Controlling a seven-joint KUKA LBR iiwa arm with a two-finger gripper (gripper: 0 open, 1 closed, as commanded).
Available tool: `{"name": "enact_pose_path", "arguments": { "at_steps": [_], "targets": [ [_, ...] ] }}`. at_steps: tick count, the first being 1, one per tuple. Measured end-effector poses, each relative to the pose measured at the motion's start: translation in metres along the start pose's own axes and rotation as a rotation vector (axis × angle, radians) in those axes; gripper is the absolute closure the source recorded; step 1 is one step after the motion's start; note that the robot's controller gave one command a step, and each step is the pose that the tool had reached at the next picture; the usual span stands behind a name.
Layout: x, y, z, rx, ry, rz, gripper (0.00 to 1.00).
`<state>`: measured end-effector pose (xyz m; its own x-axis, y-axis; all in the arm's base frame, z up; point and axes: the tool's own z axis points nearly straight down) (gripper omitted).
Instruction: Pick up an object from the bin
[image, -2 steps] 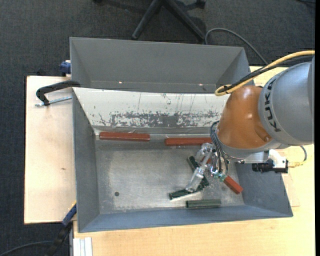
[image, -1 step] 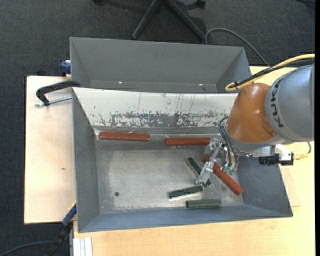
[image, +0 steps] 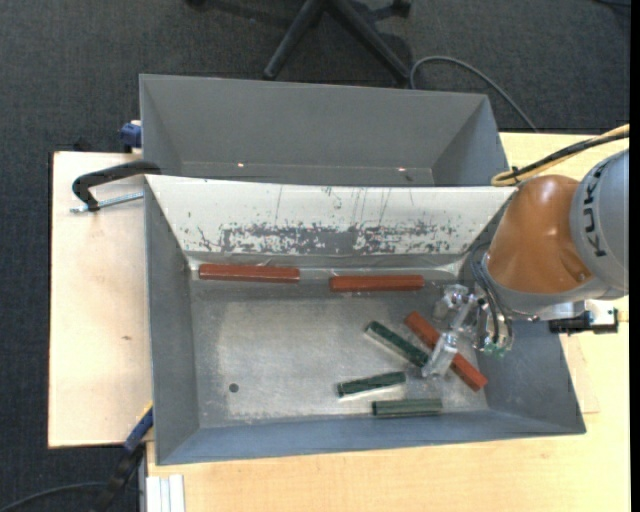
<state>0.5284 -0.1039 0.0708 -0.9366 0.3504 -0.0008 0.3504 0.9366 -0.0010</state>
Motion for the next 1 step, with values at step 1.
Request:
{"name": "enact_pose_path", "arguments": {
  "at_steps": [1],
  "targets": [
    [0.0003, 0.0038, -0.0004, -0.003, -0.001, -0.002, 1.00]
  ]
}}
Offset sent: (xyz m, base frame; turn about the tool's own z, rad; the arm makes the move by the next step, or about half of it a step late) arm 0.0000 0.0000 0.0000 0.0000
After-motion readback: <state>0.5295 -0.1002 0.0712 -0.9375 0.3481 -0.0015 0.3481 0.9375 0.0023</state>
